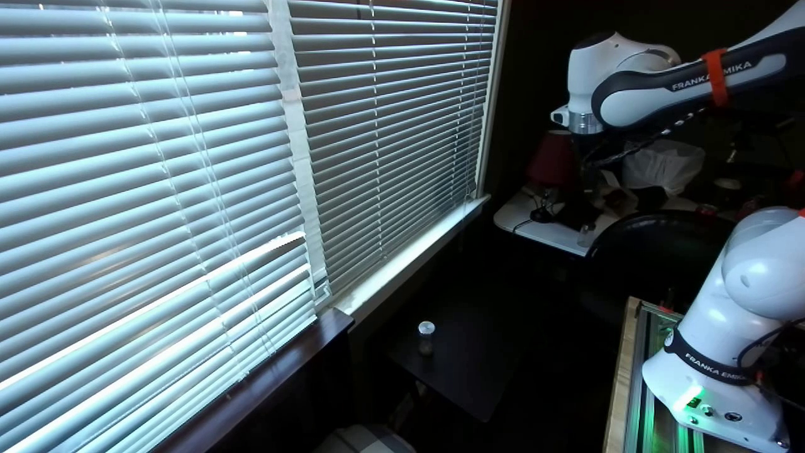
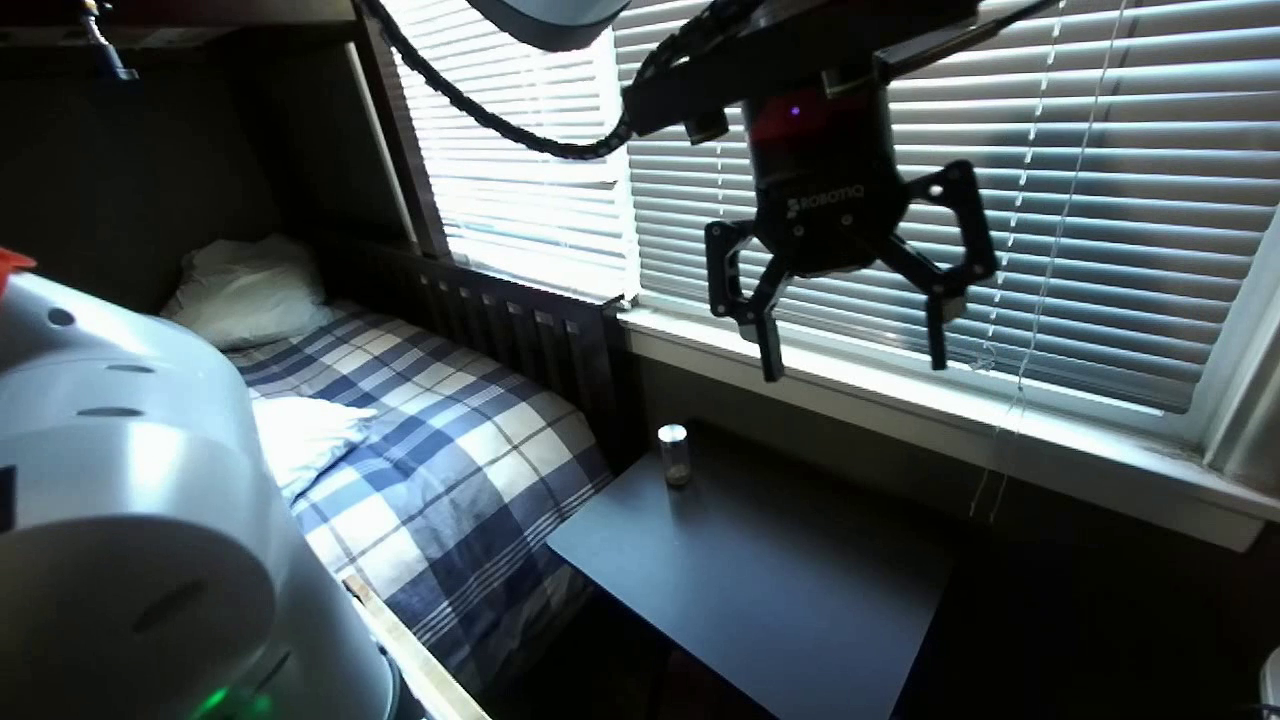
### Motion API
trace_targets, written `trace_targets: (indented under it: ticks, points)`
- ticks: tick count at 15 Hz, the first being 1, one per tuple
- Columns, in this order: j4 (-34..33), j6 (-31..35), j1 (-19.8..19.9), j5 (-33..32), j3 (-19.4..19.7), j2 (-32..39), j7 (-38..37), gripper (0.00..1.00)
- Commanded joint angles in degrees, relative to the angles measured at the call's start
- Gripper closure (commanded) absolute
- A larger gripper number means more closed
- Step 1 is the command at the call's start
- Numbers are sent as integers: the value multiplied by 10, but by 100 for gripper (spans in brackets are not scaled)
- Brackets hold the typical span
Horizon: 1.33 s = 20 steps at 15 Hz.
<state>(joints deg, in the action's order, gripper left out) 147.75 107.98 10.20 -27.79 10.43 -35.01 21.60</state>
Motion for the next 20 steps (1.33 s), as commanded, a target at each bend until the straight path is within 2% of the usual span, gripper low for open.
trace_targets:
  ticks: [1, 3, 6, 9, 11, 14, 17, 20]
  points:
    - [18, 5, -85, 83, -37, -27, -4, 0]
    - [11, 7, -136, 148, -63, -23, -13, 0]
    - [-1, 55, -200, 240, -105, -11, -53, 0]
    - [-30, 100, -240, 293, -161, 12, -110, 0]
    - [-56, 146, -257, 302, -200, 30, -149, 0]
    - [-101, 219, -265, 277, -260, 66, -202, 0]
    - [-148, 305, -271, 263, -302, 97, -227, 0]
    - [-202, 380, -260, 238, -339, 132, -266, 0]
